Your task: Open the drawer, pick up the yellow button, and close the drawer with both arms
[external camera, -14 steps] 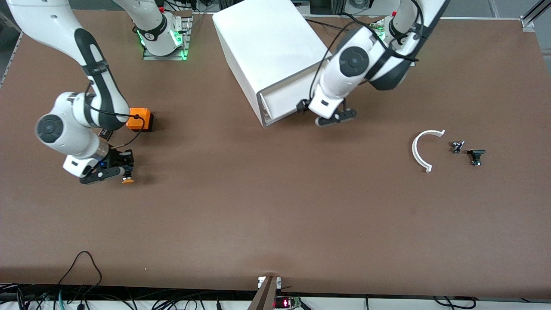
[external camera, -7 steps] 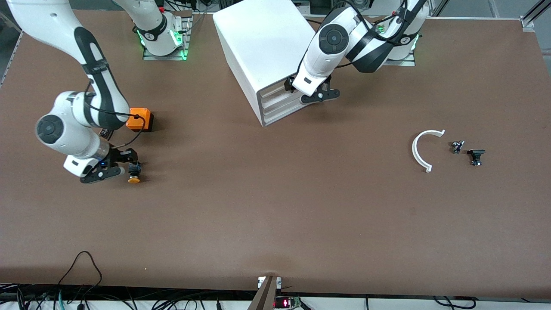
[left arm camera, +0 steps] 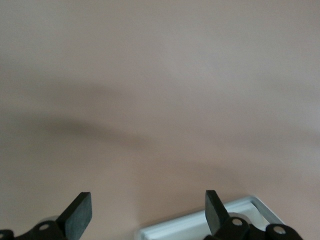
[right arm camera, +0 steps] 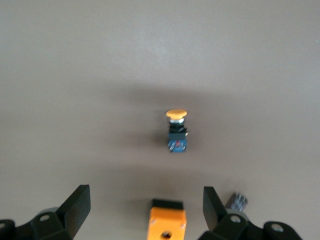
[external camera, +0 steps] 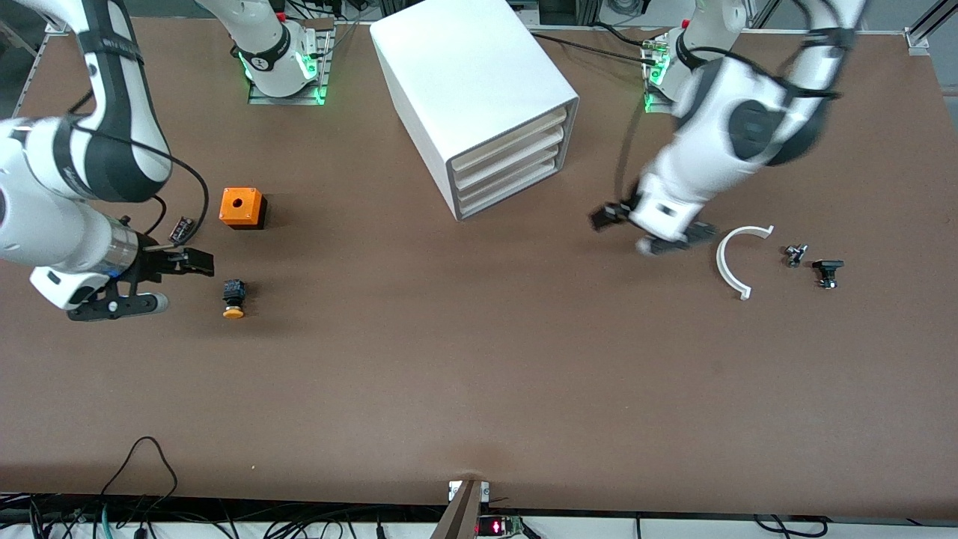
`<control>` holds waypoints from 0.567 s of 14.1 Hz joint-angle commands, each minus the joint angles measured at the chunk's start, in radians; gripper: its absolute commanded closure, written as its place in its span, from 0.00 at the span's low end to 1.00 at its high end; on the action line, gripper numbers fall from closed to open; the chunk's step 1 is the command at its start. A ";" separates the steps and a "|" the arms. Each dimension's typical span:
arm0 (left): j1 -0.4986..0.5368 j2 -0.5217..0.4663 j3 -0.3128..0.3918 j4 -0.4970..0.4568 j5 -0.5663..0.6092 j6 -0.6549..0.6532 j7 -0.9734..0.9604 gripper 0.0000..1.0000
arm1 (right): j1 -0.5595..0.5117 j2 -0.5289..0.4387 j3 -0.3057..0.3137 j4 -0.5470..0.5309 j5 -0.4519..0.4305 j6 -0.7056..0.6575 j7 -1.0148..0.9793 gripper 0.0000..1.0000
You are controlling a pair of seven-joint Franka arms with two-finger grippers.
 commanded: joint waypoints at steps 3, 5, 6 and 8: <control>-0.002 -0.041 0.162 0.244 0.118 -0.361 0.218 0.00 | 0.031 -0.010 0.001 0.191 -0.009 -0.188 0.143 0.00; 0.039 -0.050 0.165 0.292 0.158 -0.412 0.286 0.00 | 0.031 -0.043 0.010 0.198 -0.021 -0.202 0.143 0.00; 0.062 -0.069 0.165 0.288 0.162 -0.415 0.325 0.00 | 0.031 -0.060 0.010 0.209 -0.048 -0.239 0.140 0.00; 0.111 -0.090 0.155 0.270 0.162 -0.419 0.356 0.00 | 0.022 -0.100 0.001 0.228 -0.055 -0.268 0.134 0.00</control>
